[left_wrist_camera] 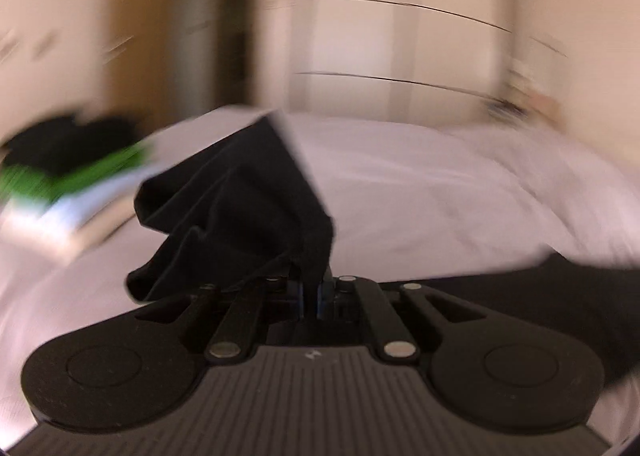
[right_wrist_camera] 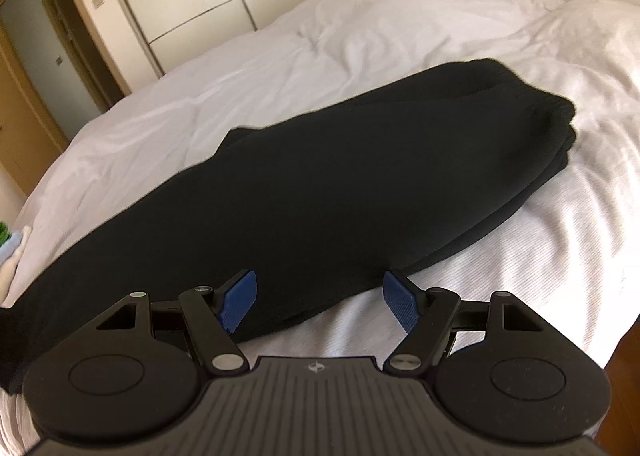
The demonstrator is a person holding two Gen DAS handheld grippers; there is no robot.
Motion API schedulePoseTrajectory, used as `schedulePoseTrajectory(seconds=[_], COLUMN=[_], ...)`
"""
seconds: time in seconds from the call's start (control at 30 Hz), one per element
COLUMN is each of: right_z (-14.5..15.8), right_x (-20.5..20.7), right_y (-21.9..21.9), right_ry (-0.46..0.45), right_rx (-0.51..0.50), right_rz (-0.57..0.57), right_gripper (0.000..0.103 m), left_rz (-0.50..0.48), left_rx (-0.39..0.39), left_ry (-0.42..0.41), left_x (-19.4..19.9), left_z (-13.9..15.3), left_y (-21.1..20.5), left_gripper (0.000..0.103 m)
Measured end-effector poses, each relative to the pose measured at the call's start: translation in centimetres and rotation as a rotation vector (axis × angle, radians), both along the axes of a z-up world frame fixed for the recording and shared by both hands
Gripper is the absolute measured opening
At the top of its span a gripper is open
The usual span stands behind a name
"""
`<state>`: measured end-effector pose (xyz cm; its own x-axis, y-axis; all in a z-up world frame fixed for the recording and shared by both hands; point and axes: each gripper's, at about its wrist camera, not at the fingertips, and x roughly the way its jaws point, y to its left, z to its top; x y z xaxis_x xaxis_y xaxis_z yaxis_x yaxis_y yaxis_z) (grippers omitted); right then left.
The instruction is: Fold clothes
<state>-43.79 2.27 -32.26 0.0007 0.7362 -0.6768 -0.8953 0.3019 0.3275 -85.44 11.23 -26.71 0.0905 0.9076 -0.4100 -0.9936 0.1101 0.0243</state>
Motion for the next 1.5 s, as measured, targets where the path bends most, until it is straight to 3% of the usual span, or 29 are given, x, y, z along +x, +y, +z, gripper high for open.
schedulePoseTrajectory(seconds=[0.07,0.13,0.17,0.3,0.43,0.6,0.77,0.9,1.1,1.33,1.4,1.43,1.5], right_z=[0.2,0.3,0.2,0.0,0.4,0.7,-1.3,-3.5,-4.7,-5.0,-5.1,-5.1,-4.4], right_x=[0.7,1.3,1.6,2.7,3.5,2.1,-3.0,-6.3,-8.7,-11.4,-12.3,-12.7,-12.1], right_y=[-0.2,-0.4,-0.4,-0.8,-1.2,0.0,4.2,7.5,10.5,13.0,13.4,13.6,12.8], right_ry=[0.004,0.008,0.012,0.035,0.134,0.413,0.592,0.65,0.684,0.644,0.61,0.594,0.57], right_rx=[0.007,0.011,0.009,0.0,0.058,0.161,0.091,0.016,-0.011,-0.01,-0.012,-0.01,0.033], right_rz=[-0.013,-0.022,-0.027,-0.048,-0.049,0.07,0.243,0.288,0.269,0.315,0.336,0.343,0.329], right_gripper=[0.072,0.072,0.072,0.072,0.072,0.072,0.052,0.048,0.048,0.047,0.014,0.008,0.007], left_rz=[-0.136,-0.258,-0.308,-0.375,-0.369,-0.214,-0.134,-0.144,-0.198,-0.245,-0.249,-0.251,-0.265], left_rx=[-0.019,-0.098,-0.145,-0.264,-0.314,-0.322,-0.364,-0.395,-0.446,-0.455,-0.456,-0.456,-0.452], left_ry=[0.098,0.172,0.199,0.114,-0.048,-0.091,-0.105,-0.101,-0.121,-0.097,-0.087,-0.082,-0.072], left_x=[5.0,9.1,10.8,10.9,5.7,0.2,-2.8,-3.9,-5.3,-6.3,-6.2,-6.2,-5.9], left_z=[-1.0,-3.1,-4.2,-5.5,-3.8,-2.8,-2.8,-3.1,-3.9,-4.3,-4.2,-4.2,-4.1], left_y=[0.6,1.1,1.3,1.1,1.4,2.9,6.4,8.8,10.0,12.9,13.3,13.5,13.6], left_gripper=[0.012,0.027,0.027,0.027,0.027,0.026,0.027,0.027,0.029,0.032,0.032,0.032,0.032])
